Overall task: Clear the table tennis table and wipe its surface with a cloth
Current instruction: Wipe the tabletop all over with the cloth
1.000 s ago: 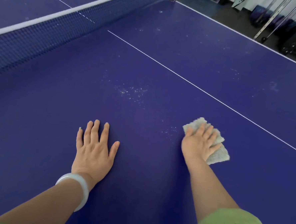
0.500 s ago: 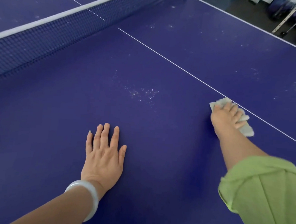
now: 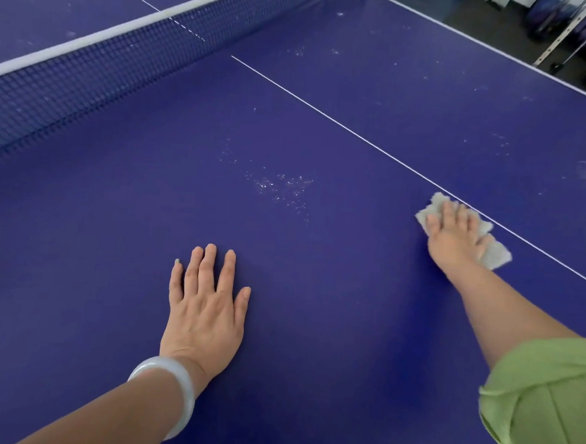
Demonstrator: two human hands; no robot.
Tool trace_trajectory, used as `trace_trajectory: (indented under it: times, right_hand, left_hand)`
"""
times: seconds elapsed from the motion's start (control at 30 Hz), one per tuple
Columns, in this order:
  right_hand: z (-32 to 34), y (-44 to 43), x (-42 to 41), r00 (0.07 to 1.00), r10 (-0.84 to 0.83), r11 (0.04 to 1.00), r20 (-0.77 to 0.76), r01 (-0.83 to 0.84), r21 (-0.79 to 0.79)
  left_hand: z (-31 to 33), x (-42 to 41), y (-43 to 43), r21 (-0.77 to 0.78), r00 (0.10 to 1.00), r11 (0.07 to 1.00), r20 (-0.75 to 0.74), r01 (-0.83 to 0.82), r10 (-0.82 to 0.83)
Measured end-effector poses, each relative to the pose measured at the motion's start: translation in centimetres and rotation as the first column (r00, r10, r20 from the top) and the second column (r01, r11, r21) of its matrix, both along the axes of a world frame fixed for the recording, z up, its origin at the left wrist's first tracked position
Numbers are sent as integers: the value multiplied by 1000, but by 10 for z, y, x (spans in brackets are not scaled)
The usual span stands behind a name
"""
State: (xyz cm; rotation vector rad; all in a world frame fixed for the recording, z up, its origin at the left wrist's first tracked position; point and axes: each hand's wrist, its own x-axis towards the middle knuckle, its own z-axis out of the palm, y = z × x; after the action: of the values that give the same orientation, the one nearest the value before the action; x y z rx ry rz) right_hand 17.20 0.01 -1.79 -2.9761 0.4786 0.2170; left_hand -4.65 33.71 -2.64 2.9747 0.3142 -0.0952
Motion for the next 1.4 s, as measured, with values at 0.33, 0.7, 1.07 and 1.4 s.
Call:
trace_trajectory:
  times: [0.33,0.7,1.07,1.4]
  right_hand:
    - [-12,106,-23,694,720,694,-11,-719,44]
    - [-6,32,29,1000,-1,998,5,0,64]
    - [-6,34,-64,953,301,951,29,-303,63]
    - [-12,124,-168,849,527,848,36,-528,35]
  left_hand:
    - [3,0,-1,-21,1000,1000,14,-11,12]
    - [3,1,-2,9,1000,1000,11,-27,27]
    - [2,-1,-3,1,1000,1000,0,-15,15]
    - [2,0,-1,27,999,999,-41,36,-35]
